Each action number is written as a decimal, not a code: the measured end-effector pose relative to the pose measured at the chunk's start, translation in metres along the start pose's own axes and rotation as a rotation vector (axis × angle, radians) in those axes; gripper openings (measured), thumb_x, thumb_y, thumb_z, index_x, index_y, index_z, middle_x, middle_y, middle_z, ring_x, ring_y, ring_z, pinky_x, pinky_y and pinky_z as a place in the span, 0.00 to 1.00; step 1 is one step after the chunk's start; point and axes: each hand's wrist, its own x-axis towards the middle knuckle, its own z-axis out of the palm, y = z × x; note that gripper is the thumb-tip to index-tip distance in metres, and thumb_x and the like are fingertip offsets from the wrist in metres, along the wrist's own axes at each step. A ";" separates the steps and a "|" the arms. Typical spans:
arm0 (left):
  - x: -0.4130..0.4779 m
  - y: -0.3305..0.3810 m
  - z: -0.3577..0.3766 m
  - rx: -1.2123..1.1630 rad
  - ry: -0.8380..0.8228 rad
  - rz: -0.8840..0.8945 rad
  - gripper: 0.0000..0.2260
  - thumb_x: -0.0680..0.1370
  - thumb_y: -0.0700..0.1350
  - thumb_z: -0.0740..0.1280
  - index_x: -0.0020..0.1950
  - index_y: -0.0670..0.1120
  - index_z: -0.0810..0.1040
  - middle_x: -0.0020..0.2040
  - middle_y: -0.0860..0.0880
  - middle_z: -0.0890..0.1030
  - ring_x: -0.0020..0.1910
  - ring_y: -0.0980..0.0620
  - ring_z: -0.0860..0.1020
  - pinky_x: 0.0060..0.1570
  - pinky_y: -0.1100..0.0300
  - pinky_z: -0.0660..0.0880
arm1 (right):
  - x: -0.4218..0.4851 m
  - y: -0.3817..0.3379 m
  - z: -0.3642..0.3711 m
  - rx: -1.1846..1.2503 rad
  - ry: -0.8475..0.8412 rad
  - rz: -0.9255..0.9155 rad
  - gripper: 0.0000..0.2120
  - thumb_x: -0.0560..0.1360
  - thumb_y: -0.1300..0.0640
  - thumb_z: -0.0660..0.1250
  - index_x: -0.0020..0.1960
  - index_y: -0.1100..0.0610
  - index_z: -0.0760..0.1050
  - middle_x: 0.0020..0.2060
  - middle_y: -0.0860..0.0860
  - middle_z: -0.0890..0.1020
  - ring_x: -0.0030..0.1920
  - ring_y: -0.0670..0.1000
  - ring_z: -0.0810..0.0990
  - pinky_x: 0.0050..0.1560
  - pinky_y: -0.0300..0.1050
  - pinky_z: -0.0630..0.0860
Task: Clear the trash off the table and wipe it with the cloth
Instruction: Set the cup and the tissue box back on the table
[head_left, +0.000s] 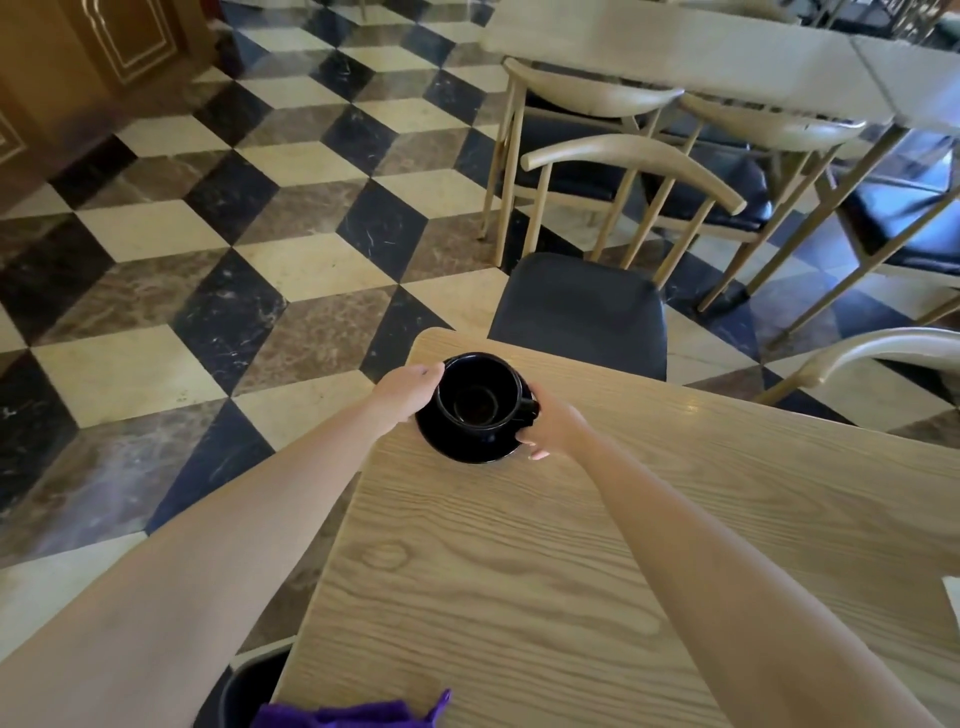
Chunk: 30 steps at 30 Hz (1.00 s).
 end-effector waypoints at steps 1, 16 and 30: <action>-0.002 0.003 -0.001 0.077 0.010 0.026 0.15 0.81 0.56 0.50 0.48 0.53 0.73 0.47 0.54 0.71 0.50 0.51 0.73 0.51 0.54 0.69 | -0.004 -0.003 -0.004 -0.053 -0.004 0.004 0.28 0.71 0.68 0.64 0.69 0.56 0.62 0.58 0.58 0.78 0.51 0.62 0.81 0.50 0.59 0.81; -0.056 0.124 0.071 0.822 -0.121 0.438 0.22 0.79 0.48 0.58 0.73 0.49 0.63 0.74 0.48 0.65 0.71 0.47 0.65 0.65 0.53 0.64 | -0.103 0.062 -0.124 -0.561 -0.069 0.132 0.31 0.76 0.47 0.63 0.75 0.54 0.56 0.75 0.52 0.61 0.74 0.57 0.60 0.73 0.52 0.59; -0.133 0.227 0.298 1.018 -0.357 0.574 0.26 0.80 0.49 0.58 0.76 0.49 0.54 0.77 0.47 0.58 0.74 0.46 0.60 0.70 0.52 0.59 | -0.266 0.265 -0.228 -0.405 0.120 0.286 0.27 0.75 0.57 0.66 0.72 0.57 0.62 0.69 0.57 0.70 0.67 0.57 0.70 0.69 0.52 0.68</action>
